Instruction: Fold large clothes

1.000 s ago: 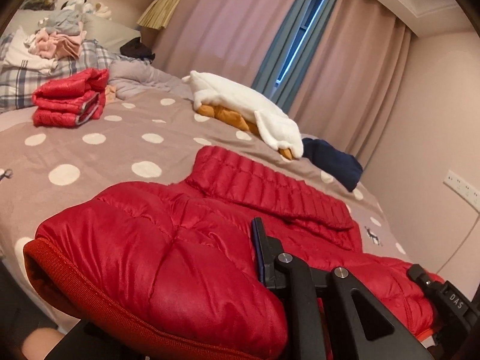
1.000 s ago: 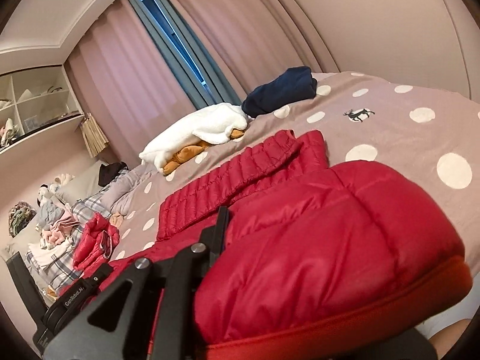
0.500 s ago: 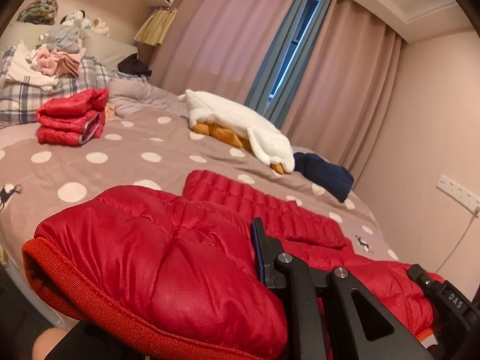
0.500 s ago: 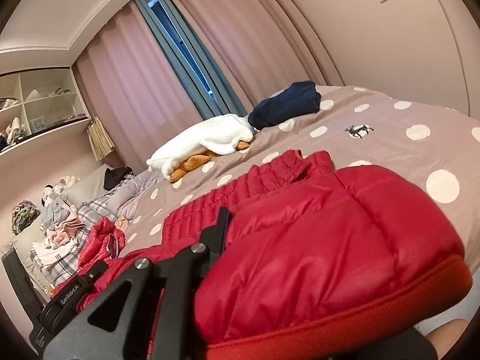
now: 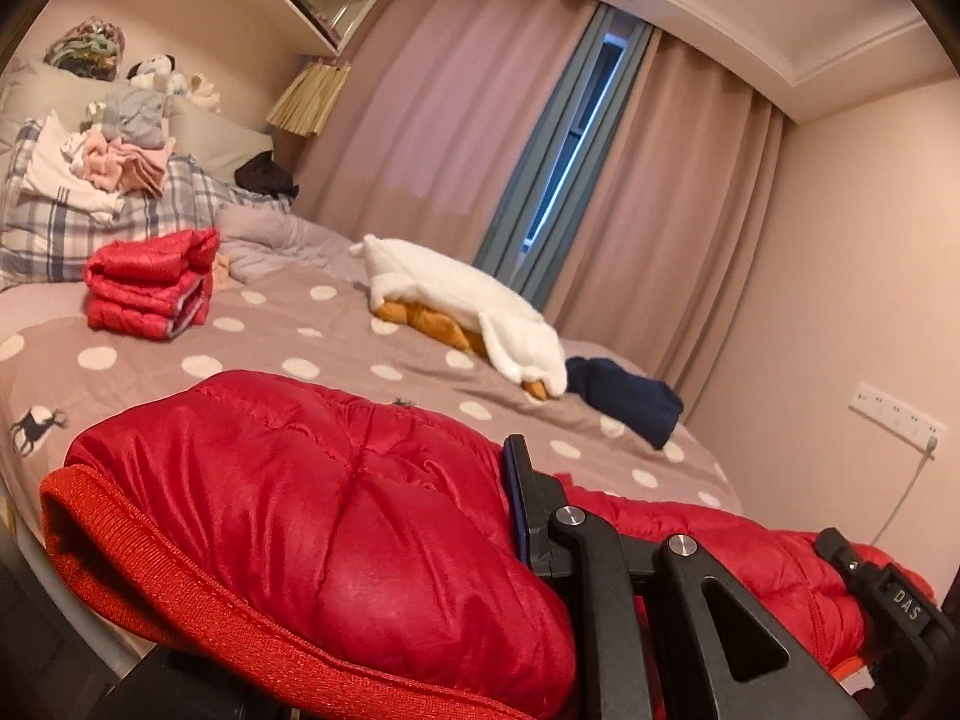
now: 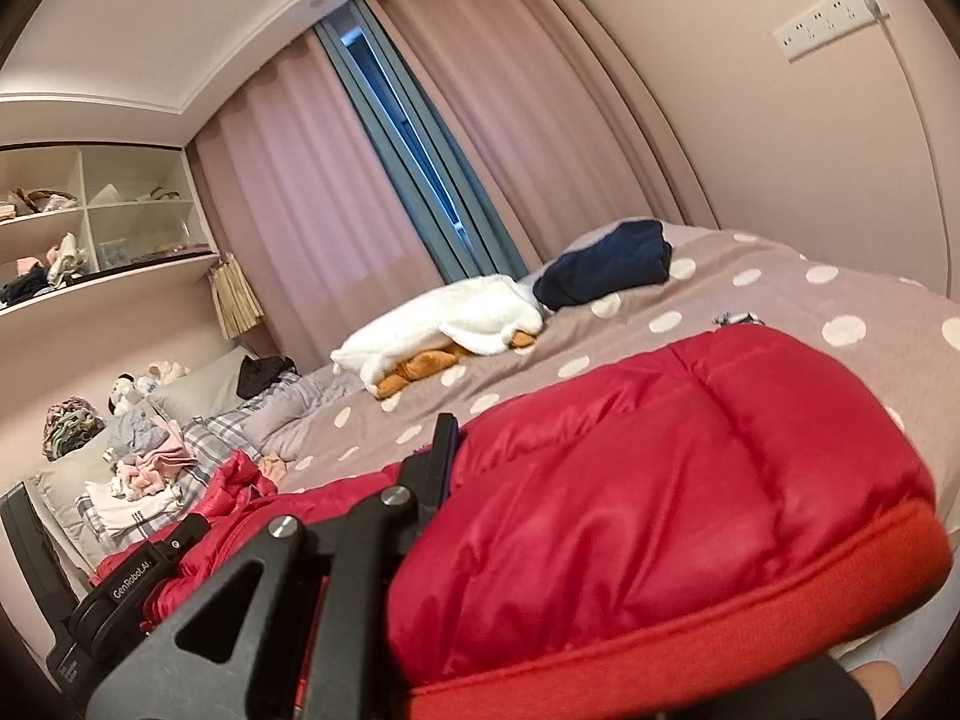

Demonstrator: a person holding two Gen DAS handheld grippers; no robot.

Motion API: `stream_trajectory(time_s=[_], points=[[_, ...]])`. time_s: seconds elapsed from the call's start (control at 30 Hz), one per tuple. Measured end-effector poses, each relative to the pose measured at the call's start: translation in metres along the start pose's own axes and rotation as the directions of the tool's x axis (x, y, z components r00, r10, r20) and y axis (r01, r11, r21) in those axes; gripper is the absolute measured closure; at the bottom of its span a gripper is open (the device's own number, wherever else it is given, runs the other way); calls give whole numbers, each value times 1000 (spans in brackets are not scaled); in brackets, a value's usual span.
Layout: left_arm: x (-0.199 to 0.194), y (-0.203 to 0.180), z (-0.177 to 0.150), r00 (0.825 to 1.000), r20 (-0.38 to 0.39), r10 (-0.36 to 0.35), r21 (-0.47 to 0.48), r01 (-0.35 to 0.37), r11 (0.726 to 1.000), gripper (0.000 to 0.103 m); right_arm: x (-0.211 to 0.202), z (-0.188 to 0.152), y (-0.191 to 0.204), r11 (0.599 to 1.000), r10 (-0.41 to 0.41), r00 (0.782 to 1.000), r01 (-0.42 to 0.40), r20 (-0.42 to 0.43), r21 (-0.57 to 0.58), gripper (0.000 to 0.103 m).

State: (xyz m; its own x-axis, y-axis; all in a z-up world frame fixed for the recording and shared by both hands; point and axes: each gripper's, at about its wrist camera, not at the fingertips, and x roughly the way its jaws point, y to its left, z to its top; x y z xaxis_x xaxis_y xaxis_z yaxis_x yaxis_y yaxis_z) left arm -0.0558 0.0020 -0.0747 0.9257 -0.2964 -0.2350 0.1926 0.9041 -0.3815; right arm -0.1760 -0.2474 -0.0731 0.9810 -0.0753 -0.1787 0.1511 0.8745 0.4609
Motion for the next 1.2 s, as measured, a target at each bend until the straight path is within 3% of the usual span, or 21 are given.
stream_trajectory(time_s=[0.23, 0.5, 1.2], points=[[-5, -3, 6, 1000, 25, -13, 15, 12, 1000, 86, -7, 6, 3, 1000, 24, 999, -23, 34, -15, 89], [14, -3, 8, 1000, -1, -2, 22, 2, 1000, 86, 10, 6, -3, 1000, 7, 1000, -7, 6, -13, 89], [90, -16, 34, 1000, -20, 8, -31, -9, 999, 86, 93, 40, -3, 995, -67, 997, 65, -26, -72, 87]])
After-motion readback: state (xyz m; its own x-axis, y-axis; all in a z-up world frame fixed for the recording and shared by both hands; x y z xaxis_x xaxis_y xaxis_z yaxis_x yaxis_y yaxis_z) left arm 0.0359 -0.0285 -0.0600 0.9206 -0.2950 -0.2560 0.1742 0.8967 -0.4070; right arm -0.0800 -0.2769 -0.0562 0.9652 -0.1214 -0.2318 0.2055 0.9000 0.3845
